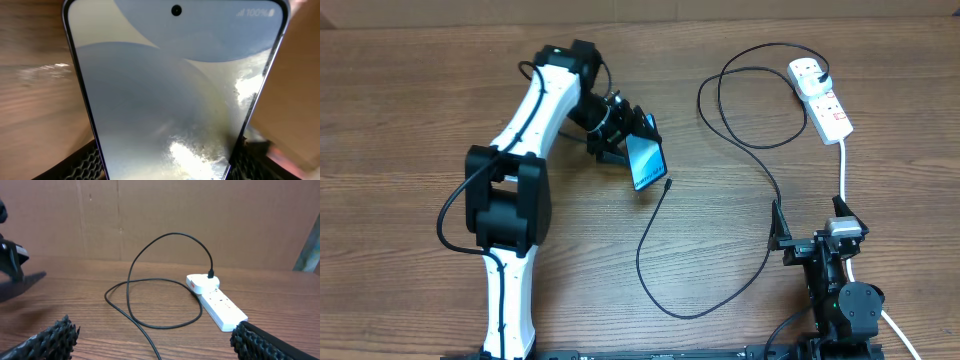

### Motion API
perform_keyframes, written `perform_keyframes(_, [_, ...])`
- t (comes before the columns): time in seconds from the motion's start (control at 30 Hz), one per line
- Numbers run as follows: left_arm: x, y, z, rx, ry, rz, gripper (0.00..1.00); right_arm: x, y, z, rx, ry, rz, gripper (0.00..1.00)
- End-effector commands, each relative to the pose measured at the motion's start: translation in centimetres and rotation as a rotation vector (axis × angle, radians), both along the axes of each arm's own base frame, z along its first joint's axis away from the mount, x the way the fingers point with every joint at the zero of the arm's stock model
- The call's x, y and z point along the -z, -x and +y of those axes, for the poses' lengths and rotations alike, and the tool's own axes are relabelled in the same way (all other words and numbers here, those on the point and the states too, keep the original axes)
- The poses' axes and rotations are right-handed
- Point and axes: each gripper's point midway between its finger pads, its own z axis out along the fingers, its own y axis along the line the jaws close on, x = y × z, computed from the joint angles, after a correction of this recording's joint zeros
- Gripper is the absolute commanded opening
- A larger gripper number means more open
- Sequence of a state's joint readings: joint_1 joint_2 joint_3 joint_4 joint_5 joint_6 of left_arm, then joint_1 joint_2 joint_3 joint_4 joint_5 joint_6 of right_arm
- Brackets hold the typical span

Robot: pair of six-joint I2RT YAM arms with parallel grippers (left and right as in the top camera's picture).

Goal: Plug charger to phone and switch on socket
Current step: 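Lift the phone with the left gripper and tilt it upright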

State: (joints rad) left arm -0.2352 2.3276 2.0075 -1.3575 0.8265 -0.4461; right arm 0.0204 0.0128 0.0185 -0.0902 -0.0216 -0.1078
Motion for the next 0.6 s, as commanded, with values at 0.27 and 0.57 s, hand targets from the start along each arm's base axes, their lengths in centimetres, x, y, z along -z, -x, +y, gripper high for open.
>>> perform_keyframes(0.27, [-10.6,-2.5,-1.3,-0.144,0.644,0.104,0.65,0.1,0.0,-0.1,0.006,-0.006,-0.005,1.00])
perform_keyframes(0.57, [-12.3,-3.1,-0.5,-0.180,0.739,0.134,0.64,0.1,0.0,-0.1,0.005,-0.006,-0.005,1.00])
